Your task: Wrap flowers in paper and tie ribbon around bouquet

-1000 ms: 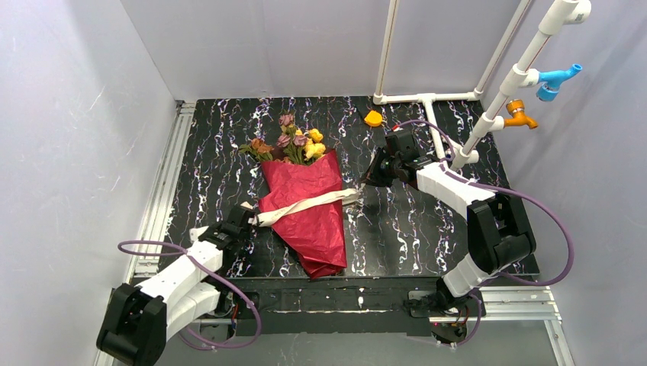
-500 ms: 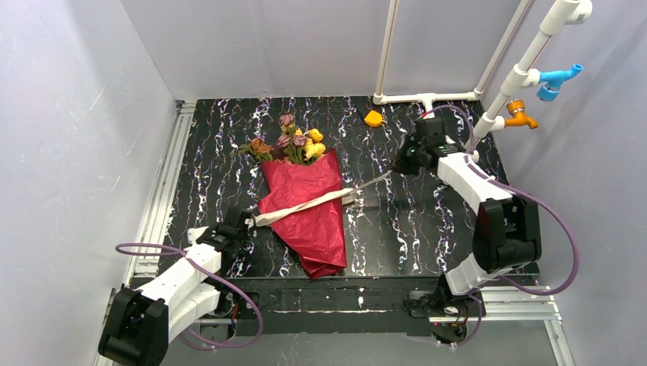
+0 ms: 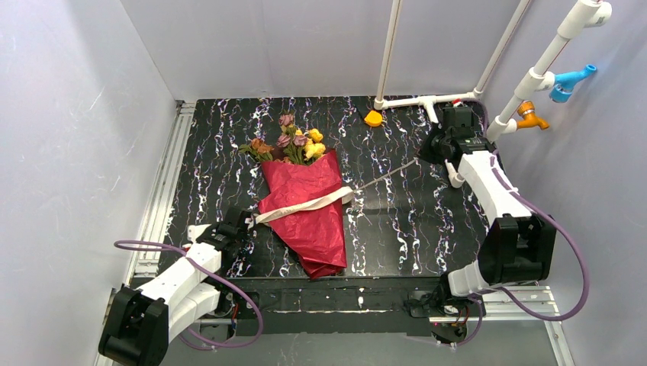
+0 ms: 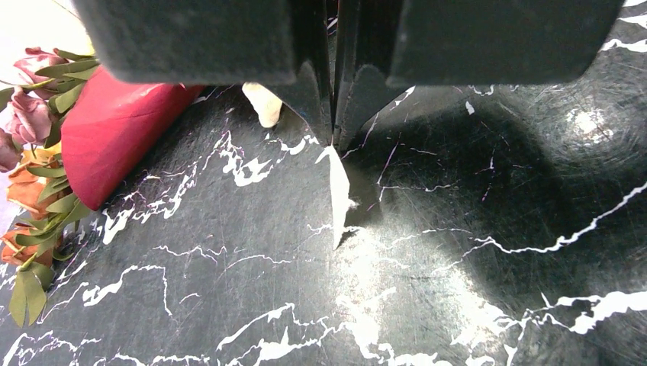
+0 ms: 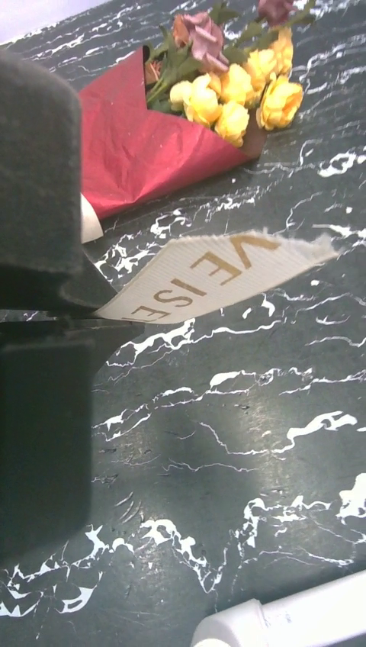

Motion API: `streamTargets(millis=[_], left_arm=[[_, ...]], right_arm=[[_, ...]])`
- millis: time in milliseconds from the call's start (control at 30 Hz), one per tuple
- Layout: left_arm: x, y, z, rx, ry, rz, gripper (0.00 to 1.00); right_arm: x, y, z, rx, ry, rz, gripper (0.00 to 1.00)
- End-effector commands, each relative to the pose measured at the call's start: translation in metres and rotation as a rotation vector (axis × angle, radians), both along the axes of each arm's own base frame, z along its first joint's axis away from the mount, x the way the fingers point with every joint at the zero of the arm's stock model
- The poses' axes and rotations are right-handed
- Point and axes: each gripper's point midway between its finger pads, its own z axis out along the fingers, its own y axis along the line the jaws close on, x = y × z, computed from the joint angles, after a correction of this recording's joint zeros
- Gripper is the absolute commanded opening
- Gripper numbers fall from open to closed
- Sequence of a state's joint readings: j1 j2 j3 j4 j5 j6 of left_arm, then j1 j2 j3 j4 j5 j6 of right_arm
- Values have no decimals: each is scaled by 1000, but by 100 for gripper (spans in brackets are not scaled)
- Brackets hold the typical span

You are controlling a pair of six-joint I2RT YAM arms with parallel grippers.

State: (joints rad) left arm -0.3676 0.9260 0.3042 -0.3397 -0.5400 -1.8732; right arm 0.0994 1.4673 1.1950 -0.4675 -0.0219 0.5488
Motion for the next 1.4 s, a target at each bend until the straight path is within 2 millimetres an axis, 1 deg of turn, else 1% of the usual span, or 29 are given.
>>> streamTargets(millis=[0,67,100,167,200,233,300,367,400,433,500,600,733,800,933,1000,1067,1100,1167,1200,1267,1300,1333,1367], left_arm=[[-17,17,-7,99,91,-3,0],[-17,17,-6,99,92,-3,0],[-17,17,-6,102,93,-4,0],[-19,19,-6,107,96,-4,0],[-20,19,-6,109,98,-4,0],[-21,19,-7,107,98,-4,0],[-22,19,-8,104,95,-6,0],[-23,19,-8,99,90,-10,0],[-23,18,-9,96,89,-12,0],[-23,18,-9,94,88,-13,0],[-24,17,-11,90,87,-17,0],[-23,15,-13,76,81,-25,0],[-21,12,-12,70,75,-40,0],[-21,11,-12,71,72,-48,0],[-19,9,-11,64,62,-60,0],[-19,8,-13,58,60,-64,0],[-20,8,-14,57,60,-68,0],[-20,7,-14,57,59,-71,0],[-20,8,-14,60,57,-77,0],[-20,8,-14,63,57,-81,0],[-20,8,-14,66,56,-85,0],[-20,8,-13,68,54,-86,0],[-20,8,-13,71,54,-88,0],[-20,8,-13,74,54,-92,0]], right_arm=[[15,-1,64,26,-207,5,1],[12,9,55,63,-190,48,1],[9,14,47,86,-171,66,7],[2,20,26,127,-111,66,40],[-2,22,15,142,-78,62,54],[-6,23,4,154,-49,57,64],[-15,24,-13,170,-3,41,78],[-22,25,-24,182,33,27,90],[-25,28,-28,190,47,27,96],[-29,31,-30,196,59,27,98],[-38,42,-37,205,96,35,99],[-54,64,-47,206,137,41,98],[-71,90,-63,205,176,-6,98],[-77,103,-68,225,188,-33,98],[-84,131,-72,355,209,-61,98],[-83,139,-72,401,194,-89,98],[-82,139,-80,421,211,-137,98],[-82,141,-85,430,226,-149,97],[-84,146,-101,431,289,-173,94],[-87,149,-108,423,319,-182,89],[-92,153,-122,405,372,-212,82],[-93,155,-128,402,386,-221,73],[-94,156,-132,403,399,-236,67],[-94,156,-135,405,403,-251,65]])
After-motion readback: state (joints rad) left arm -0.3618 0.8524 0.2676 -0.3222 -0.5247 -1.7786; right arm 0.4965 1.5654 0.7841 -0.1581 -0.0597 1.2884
